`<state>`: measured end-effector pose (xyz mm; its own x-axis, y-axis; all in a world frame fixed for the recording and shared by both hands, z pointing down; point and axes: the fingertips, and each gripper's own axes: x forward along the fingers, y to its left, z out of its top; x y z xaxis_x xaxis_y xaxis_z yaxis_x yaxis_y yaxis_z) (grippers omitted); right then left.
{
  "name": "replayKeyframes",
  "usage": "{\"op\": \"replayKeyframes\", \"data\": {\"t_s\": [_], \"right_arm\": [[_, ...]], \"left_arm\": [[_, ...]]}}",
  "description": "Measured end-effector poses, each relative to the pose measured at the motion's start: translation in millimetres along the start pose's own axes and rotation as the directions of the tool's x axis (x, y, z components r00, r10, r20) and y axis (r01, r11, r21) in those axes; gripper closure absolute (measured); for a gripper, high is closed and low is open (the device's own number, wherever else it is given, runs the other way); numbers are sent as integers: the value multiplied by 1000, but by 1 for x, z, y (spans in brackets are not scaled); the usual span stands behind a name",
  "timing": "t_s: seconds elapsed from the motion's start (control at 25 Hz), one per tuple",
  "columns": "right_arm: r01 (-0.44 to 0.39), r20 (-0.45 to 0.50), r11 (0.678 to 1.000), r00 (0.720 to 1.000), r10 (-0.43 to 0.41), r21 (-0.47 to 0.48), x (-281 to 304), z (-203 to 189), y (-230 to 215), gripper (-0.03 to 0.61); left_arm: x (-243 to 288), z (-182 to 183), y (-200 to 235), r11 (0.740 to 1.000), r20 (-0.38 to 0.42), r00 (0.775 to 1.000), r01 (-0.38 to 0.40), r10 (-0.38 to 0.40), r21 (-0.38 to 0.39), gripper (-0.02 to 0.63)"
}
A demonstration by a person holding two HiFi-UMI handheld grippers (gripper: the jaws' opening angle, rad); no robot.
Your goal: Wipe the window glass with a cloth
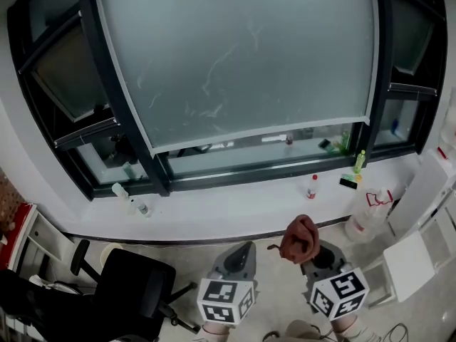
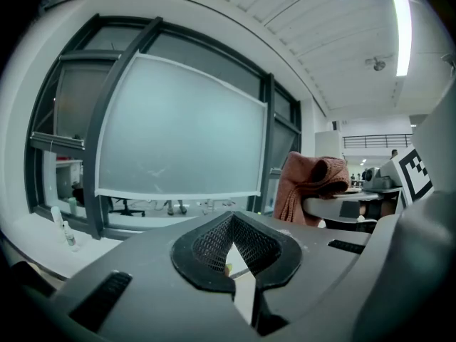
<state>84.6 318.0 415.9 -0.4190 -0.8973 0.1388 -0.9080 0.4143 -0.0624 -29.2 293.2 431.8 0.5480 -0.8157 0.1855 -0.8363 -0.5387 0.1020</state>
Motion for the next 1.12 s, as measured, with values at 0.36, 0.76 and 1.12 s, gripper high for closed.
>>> {"op": "replayKeyframes", "data": {"t_s": [0.36, 0.76, 1.12], "right_arm": [[-22, -26, 1000, 999, 21, -17, 44, 1, -12, 531], [-73, -36, 997, 997, 72, -8, 132, 8, -68, 531], [-128, -20, 992, 992, 128, -9, 241, 51, -130, 531]], "left_arm": [[37, 9, 29, 1000, 5, 1000, -11, 11, -17, 609], [122, 29, 72, 998, 17, 998, -67, 67, -12, 609], [222, 68, 127, 992, 7, 992, -124, 124, -20, 609]]}}
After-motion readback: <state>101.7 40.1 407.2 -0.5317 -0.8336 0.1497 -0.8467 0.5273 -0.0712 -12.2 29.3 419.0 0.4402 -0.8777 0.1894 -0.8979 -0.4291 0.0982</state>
